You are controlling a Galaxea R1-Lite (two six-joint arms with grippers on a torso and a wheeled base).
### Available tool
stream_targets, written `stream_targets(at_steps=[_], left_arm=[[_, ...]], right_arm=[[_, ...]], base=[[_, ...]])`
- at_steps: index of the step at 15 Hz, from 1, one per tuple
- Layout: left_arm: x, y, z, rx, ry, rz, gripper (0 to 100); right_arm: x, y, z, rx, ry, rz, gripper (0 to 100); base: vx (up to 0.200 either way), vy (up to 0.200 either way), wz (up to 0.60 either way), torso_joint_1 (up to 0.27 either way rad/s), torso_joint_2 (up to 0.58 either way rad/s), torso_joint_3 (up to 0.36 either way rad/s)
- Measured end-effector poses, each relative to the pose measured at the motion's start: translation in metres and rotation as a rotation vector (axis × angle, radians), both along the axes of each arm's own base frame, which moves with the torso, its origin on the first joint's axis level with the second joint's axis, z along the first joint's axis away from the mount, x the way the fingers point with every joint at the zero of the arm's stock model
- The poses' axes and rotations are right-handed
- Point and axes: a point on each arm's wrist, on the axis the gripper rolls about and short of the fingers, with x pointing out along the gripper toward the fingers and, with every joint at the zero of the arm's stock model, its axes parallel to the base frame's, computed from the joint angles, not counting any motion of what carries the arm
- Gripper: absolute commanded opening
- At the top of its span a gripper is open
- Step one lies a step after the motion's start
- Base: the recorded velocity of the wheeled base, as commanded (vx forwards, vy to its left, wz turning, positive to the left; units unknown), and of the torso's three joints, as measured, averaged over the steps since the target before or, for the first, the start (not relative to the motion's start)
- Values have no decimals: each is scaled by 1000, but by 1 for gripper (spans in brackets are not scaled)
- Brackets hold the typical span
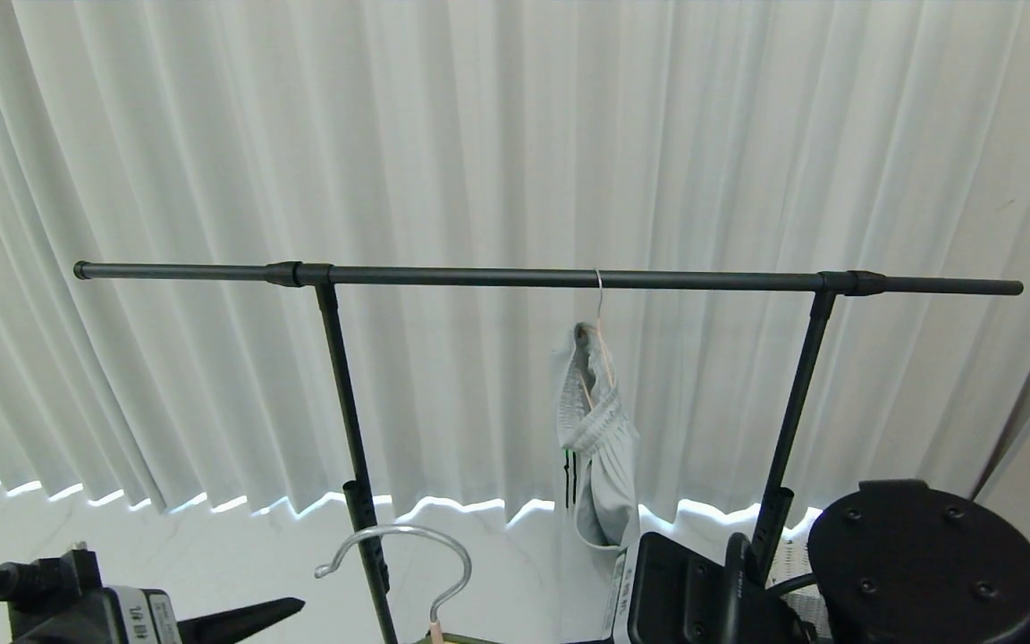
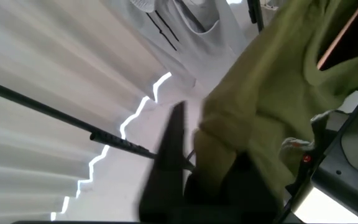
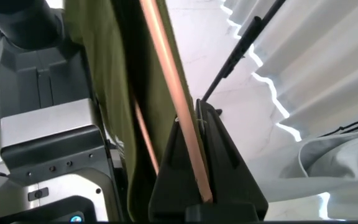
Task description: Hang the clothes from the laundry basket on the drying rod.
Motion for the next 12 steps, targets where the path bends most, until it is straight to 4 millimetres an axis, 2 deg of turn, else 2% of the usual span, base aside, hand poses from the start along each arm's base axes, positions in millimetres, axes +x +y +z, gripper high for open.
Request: stream_targets(at_steps=[3, 8, 12], left_arm=[[-1, 3, -1, -5, 1, 11, 100], [-2, 11, -7, -5, 4, 43, 100], [5, 21, -18, 31, 23, 154, 100]], right_arm=[[0, -10, 2, -29, -11, -6, 0], [8, -44, 9, -42, -63, -61, 0], [2, -69, 14, -24, -104, -75, 0]], base=[[0, 0, 0, 0, 0, 0], [0, 0, 0, 0, 0, 0], [0, 0, 0, 0, 0, 0]])
